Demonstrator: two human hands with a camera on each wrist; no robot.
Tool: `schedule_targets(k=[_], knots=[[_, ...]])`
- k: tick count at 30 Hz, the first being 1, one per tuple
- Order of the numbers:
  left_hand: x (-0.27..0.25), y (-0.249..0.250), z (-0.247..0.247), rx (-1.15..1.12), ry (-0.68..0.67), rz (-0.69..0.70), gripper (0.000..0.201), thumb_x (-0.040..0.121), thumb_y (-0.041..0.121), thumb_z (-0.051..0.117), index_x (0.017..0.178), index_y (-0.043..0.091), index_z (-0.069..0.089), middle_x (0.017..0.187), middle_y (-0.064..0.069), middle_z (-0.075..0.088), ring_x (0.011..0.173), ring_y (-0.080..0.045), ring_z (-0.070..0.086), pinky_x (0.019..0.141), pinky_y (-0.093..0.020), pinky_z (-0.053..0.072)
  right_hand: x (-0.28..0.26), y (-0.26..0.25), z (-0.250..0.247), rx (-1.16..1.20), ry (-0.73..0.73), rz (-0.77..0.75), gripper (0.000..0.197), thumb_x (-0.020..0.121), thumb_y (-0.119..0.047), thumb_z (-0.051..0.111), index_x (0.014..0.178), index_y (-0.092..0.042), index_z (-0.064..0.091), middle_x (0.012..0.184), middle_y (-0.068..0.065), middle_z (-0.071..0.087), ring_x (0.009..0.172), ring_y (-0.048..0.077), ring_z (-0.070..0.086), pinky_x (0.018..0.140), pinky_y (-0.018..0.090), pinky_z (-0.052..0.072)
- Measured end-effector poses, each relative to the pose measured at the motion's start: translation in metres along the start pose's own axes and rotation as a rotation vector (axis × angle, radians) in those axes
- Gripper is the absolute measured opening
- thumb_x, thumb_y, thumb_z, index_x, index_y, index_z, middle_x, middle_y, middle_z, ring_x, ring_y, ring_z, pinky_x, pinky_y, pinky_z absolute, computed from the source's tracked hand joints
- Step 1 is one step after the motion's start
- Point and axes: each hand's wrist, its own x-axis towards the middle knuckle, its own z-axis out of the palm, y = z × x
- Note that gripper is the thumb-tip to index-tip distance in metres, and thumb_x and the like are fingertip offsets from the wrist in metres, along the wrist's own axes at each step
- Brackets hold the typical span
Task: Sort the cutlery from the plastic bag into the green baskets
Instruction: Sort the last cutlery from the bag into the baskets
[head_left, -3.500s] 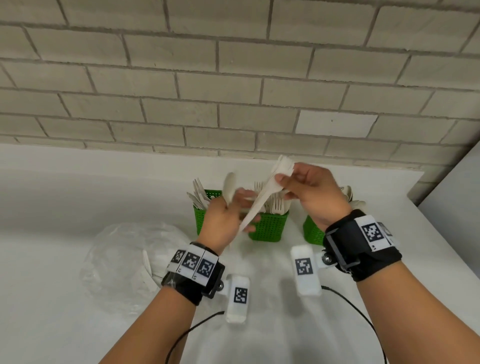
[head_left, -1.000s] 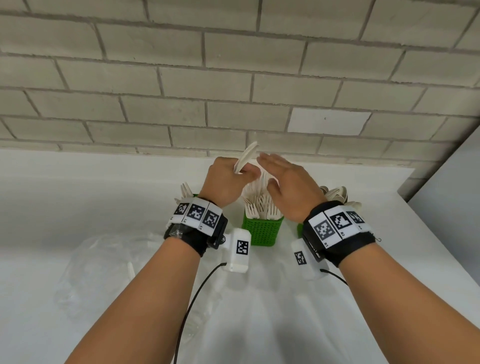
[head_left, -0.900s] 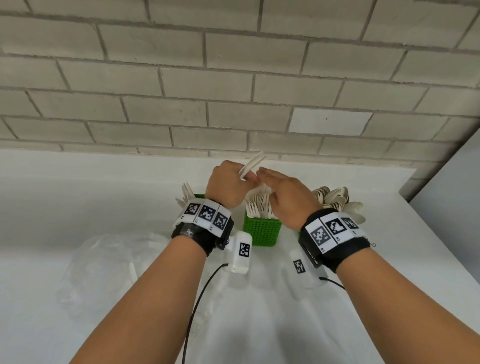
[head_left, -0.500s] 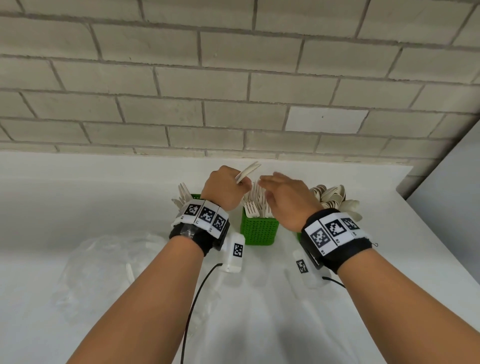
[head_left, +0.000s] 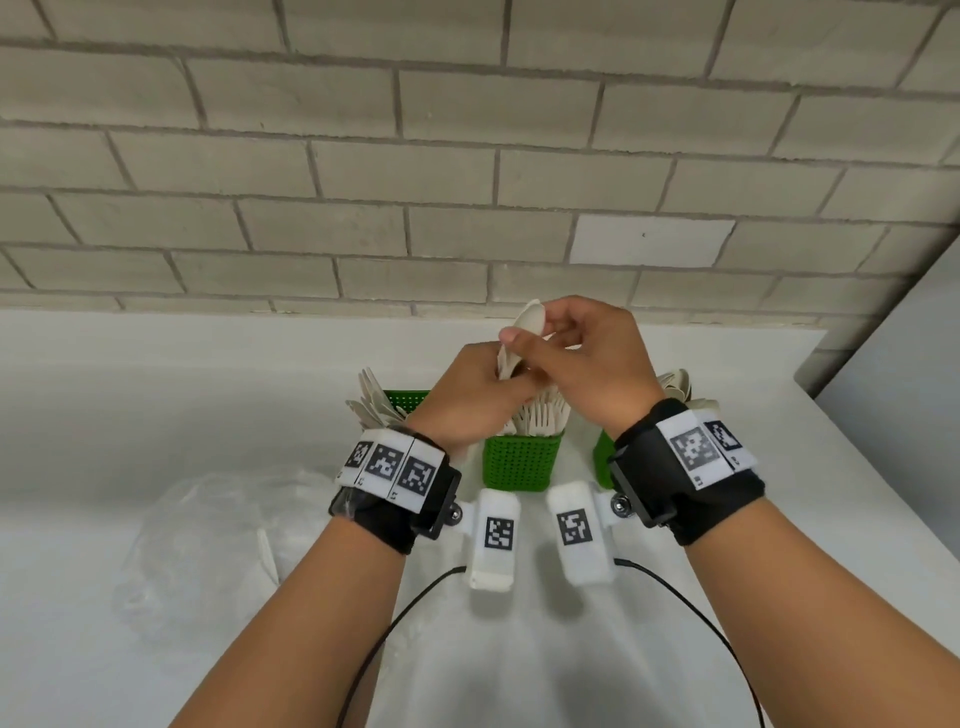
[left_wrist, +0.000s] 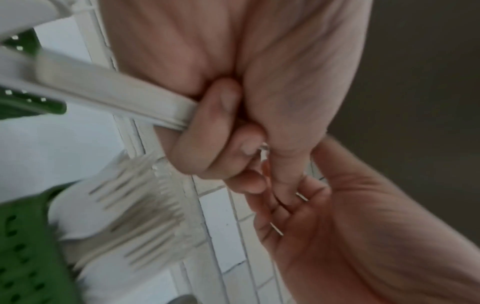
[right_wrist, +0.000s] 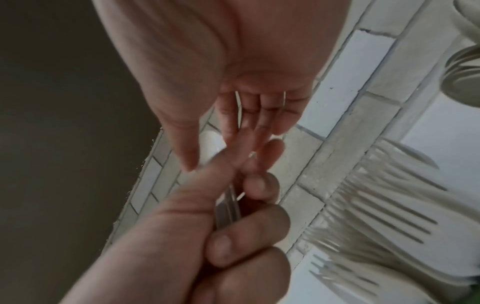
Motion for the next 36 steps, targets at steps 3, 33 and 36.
schedule_targets(k=[3, 33, 36], knots=[[-0.015, -0.001, 0.008, -0.187, -0.058, -0.04, 0.011, 0.098, 0.017, 0.055, 0.09, 0.013, 0.062, 0.059, 0.008, 0.054, 0.047, -0.005, 0.043, 0.042, -0.017, 0.029, -0.003, 0.001, -0.009, 0.081, -0.022, 0.009, 0.01, 0.08, -0.012, 0.078, 0.086, -0.01, 0.071, 0.079, 0.005, 0.072, 0.069, 0.012, 0.068, 0.068, 0.028, 0.057], [-0.057, -0.051, -0.012, -0.442, 0.348, -0.07, 0.025, 0.104, 0.015, 0.042, 0.09, 0.01, 0.062, 0.067, 0.0, 0.049, 0.046, -0.009, 0.035, 0.04, -0.02, 0.025, 0.007, 0.009, -0.109, -0.438, 0.299, -0.331, 0.026, 0.101, -0.024, 0.05, 0.118, -0.017, 0.068, 0.1, -0.001, 0.06, 0.064, 0.02, 0.064, 0.065, 0.022, 0.051], [-0.048, -0.047, 0.002, -0.416, 0.307, -0.033, 0.017, 0.103, 0.012, 0.044, 0.097, 0.003, 0.057, 0.068, 0.003, 0.056, 0.05, -0.012, 0.042, 0.042, -0.023, 0.034, 0.001, 0.026, -0.125, -0.579, 0.305, -0.346, 0.028, 0.1, -0.019, 0.051, 0.123, -0.014, 0.066, 0.096, -0.002, 0.058, 0.068, 0.027, 0.064, 0.068, 0.014, 0.044]])
